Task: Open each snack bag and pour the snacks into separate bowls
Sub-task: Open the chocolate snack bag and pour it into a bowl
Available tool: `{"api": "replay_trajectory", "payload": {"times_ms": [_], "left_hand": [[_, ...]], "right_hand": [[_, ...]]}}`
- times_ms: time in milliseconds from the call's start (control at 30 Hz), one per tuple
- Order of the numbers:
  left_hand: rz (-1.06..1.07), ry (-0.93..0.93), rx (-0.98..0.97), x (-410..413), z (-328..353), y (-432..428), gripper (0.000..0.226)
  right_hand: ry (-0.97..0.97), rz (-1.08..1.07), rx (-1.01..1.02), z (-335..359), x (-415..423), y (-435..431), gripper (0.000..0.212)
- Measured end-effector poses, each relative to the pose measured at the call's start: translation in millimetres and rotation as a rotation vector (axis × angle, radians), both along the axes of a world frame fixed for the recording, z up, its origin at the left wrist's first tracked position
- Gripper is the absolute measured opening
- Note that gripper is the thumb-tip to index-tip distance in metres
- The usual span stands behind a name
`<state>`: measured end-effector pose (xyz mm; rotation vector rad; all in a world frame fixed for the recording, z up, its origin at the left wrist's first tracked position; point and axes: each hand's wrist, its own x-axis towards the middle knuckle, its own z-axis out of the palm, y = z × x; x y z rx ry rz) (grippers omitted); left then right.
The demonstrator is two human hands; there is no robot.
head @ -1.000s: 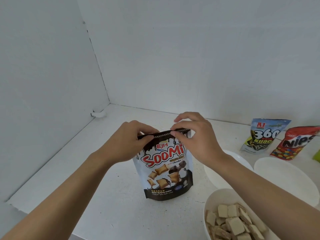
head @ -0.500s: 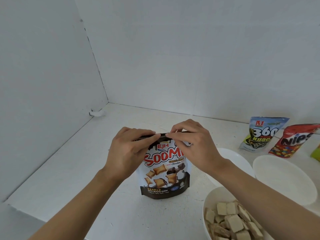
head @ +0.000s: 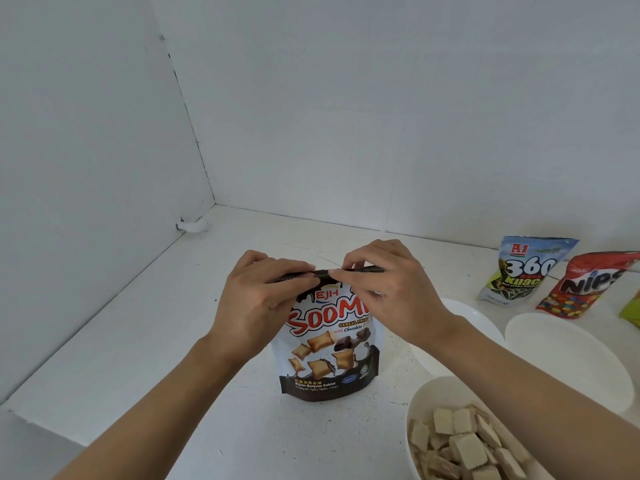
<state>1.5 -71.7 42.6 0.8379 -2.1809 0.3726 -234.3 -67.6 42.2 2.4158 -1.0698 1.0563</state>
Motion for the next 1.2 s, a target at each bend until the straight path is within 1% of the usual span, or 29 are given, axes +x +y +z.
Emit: {"api": "replay_trajectory", "payload": {"times_ms": [233, 467, 700, 867, 1000, 1200], "left_hand": [[-0.006, 0.015, 0.001, 1.1, -3.1, -5.1, 0.027], [0.006, 0.011, 0.001, 2.2, -5.5, -8.3, 0.026], [0.009, 0.061, 0.023, -3.2, -3.4, -8.5, 0.024], [0.020, 0.088, 0.081, -5.5, -2.5, -8.4, 0.017], [0.035, 0.062, 0.142, -3.8, 0.1, -7.6, 0.022], [0.052, 0.054, 0.271, -1.7, 7.2, -6.7, 0.021]], "right_hand": [[-0.023, 0.001, 0.033, -0.9, 2.0, -3.7, 0.022], [-0.021, -0.022, 0.028, -2.3, 2.8, -5.1, 0.027], [-0.018, -0.020, 0.028, -1.6, 2.1, -5.9, 0.027], [0.020, -0.001, 0.011, -0.3, 1.4, -5.3, 0.026], [0.037, -0.006, 0.028, -0.4, 0.0, -4.9, 0.029], [-0.005, -0.015, 0.042, 3.3, -2.5, -3.2, 0.031]]}}
